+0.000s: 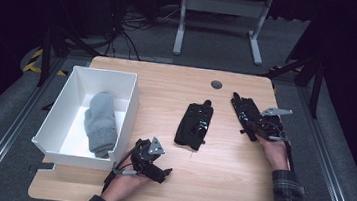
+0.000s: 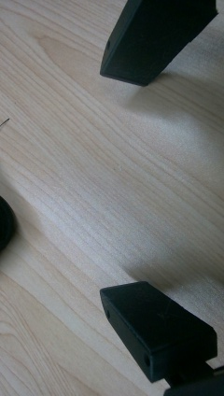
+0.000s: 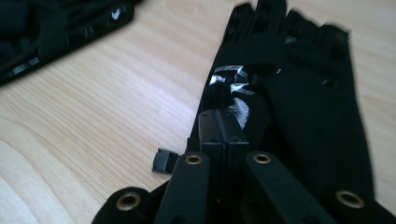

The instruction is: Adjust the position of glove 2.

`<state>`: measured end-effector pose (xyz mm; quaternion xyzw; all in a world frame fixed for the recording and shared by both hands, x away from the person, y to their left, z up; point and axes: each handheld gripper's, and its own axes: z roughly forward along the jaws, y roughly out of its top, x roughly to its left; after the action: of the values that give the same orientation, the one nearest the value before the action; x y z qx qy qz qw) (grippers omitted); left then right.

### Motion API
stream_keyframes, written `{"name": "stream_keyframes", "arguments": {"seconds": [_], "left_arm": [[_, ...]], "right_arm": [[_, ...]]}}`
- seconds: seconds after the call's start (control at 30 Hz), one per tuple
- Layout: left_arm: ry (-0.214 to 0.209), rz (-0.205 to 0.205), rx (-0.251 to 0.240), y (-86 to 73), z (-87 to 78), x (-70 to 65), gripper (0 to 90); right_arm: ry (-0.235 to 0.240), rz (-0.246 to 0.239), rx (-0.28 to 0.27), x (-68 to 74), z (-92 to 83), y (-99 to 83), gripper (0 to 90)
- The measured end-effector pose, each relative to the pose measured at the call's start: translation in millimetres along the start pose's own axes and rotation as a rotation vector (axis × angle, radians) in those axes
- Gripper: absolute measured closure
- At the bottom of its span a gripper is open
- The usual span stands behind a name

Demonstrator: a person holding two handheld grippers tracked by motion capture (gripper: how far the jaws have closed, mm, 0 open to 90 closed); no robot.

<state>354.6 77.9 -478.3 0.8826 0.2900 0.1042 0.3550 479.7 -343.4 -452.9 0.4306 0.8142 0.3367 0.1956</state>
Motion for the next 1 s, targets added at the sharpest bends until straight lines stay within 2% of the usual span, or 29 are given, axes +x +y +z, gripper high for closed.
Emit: {"name": "stream_keyframes", "arguments": {"seconds": [0.07, 0.3, 0.33, 0.5, 0.6, 0.7, 0.8, 1.0], "left_arm": [[0.0, 0.0, 0.0, 0.0, 0.0, 0.0, 0.2], [-0.004, 0.004, 0.003, -0.2, -0.6, 0.1, 0.2], [-0.004, 0.005, 0.004, -0.2, -0.6, 0.1, 0.2], [-0.006, 0.007, 0.004, -0.7, -1.1, -0.1, 0.2], [-0.006, 0.007, 0.005, -0.8, -1.3, -0.1, 0.2], [-0.008, 0.008, 0.008, -1.1, -1.8, 0.0, 0.2], [-0.007, 0.01, 0.006, -1.3, -1.8, 0.0, 0.2], [-0.007, 0.011, 0.006, -1.4, -1.8, 0.0, 0.2]], "right_arm": [[0.005, 0.007, -0.005, 0.8, 0.0, -1.2, 90.0], [0.022, -0.027, 0.027, 11.6, -6.3, -3.5, 90.0], [0.033, -0.038, 0.033, 17.5, -8.9, -5.4, 90.0], [0.055, -0.043, 0.037, 26.6, -14.5, -10.7, 90.0], [0.08, -0.055, 0.045, 38.3, -22.6, -17.8, 90.0], [0.09, -0.059, 0.052, 42.3, -26.8, -20.8, 90.0], [0.128, -0.073, 0.061, 53.7, -35.8, -29.0, 90.0], [0.166, -0.084, 0.076, 70.1, -46.3, -38.2, 90.0]]}}
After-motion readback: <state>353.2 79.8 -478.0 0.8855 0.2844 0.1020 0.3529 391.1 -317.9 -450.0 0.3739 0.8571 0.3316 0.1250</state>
